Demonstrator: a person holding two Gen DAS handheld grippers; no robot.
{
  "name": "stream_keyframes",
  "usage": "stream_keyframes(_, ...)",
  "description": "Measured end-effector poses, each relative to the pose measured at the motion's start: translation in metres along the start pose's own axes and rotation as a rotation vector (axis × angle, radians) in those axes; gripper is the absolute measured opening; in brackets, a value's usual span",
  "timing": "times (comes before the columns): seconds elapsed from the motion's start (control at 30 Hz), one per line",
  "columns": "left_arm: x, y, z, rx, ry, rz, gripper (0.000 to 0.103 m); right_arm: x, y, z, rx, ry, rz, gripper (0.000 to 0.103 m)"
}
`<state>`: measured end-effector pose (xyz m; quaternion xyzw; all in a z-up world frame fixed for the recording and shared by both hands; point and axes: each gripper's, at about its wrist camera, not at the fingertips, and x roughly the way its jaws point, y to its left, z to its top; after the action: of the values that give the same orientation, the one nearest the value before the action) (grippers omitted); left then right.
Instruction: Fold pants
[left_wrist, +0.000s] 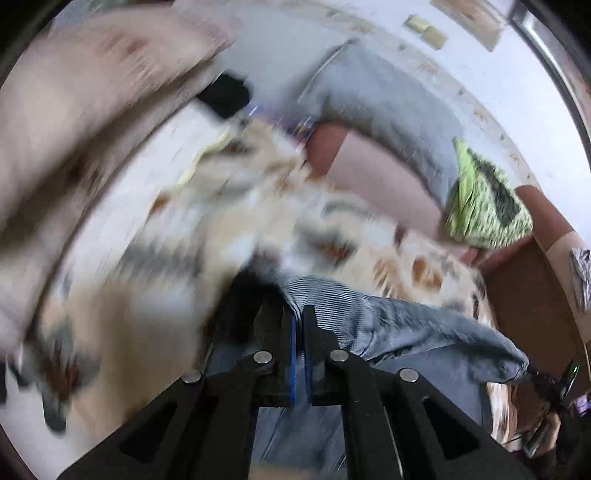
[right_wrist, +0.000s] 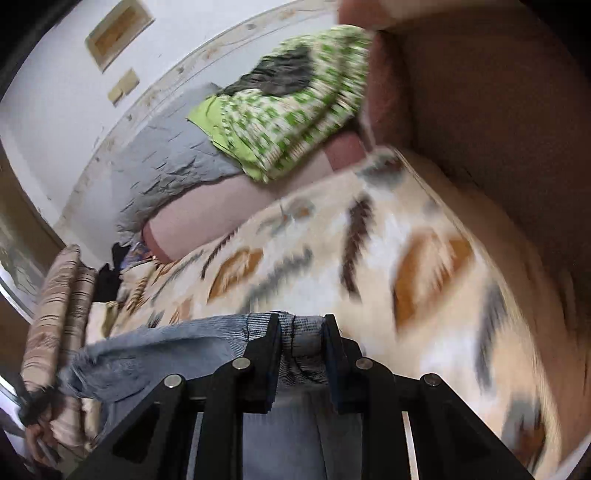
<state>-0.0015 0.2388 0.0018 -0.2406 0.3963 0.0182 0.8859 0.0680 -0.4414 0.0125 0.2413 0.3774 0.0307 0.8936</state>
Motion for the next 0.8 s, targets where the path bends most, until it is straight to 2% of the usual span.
stream_keyframes(0.03,0.002,0.017,-0.016,-0.025,0.050,0.022,0.008,-0.009,-0.015,-0.027,0.046,0.012,-0.004,0.048)
stream_keyframes(0.07,0.007,0.039,-0.034,-0.061,0.126,0.091,0.008,-0.013,-0.032,-0.056,0.090,0.057,-0.020,0.063)
stream_keyframes(0.1,0.009,0.052,-0.042,-0.086,0.153,0.145,0.010,-0.012,-0.047,-0.080,0.123,0.124,-0.044,0.078)
stream_keyframes(0.13,0.008,0.068,-0.049,-0.122,0.166,0.212,0.010,-0.013,-0.069,-0.111,0.177,0.190,-0.095,0.078)
stream_keyframes(0.17,0.004,0.075,-0.049,-0.143,0.158,0.251,0.013,-0.017,-0.084,-0.129,0.228,0.213,-0.138,0.078)
stream_keyframes(0.23,-0.005,0.071,-0.043,-0.154,0.112,0.273,0.025,-0.031,-0.104,-0.146,0.326,0.196,-0.152,0.078)
stream_keyframes(0.3,-0.009,0.044,-0.033,-0.110,0.065,0.237,0.051,-0.047,-0.109,-0.145,0.395,0.142,-0.134,0.078)
stream_keyframes(0.37,-0.007,0.012,-0.029,-0.050,0.033,0.189,0.061,-0.054,-0.095,-0.135,0.379,0.112,-0.097,0.078)
stream_keyframes(0.43,0.003,-0.022,-0.030,0.014,0.020,0.143,0.063,-0.052,-0.072,-0.127,0.353,0.105,-0.034,0.078)
stream_keyframes(0.53,0.029,-0.061,-0.040,0.094,0.050,0.130,0.064,-0.038,-0.041,-0.121,0.343,0.131,0.109,0.078)
stream_keyframes(0.57,0.038,-0.067,-0.045,0.117,0.064,0.149,0.066,-0.035,-0.032,-0.121,0.334,0.134,0.138,0.078)
stream_keyframes(0.6,0.052,-0.070,-0.052,0.151,0.087,0.207,0.070,-0.029,-0.027,-0.123,0.326,0.137,0.157,0.079)
stream_keyframes(0.63,0.070,-0.069,-0.061,0.194,0.125,0.297,0.072,-0.016,-0.024,-0.129,0.323,0.152,0.161,0.085)
stream_keyframes(0.67,0.090,-0.063,-0.071,0.232,0.192,0.407,0.072,-0.002,-0.028,-0.135,0.332,0.193,0.136,0.086)
stream_keyframes(0.7,0.101,-0.054,-0.081,0.248,0.236,0.452,0.074,0.015,-0.036,-0.145,0.356,0.268,0.075,0.086)
stream_keyframes(0.73,0.104,-0.047,-0.086,0.244,0.241,0.454,0.074,0.024,-0.042,-0.151,0.389,0.302,0.094,0.086)
stream_keyframes(0.8,0.089,-0.048,-0.083,0.232,0.200,0.446,0.074,0.016,-0.037,-0.149,0.380,0.288,0.089,0.085)
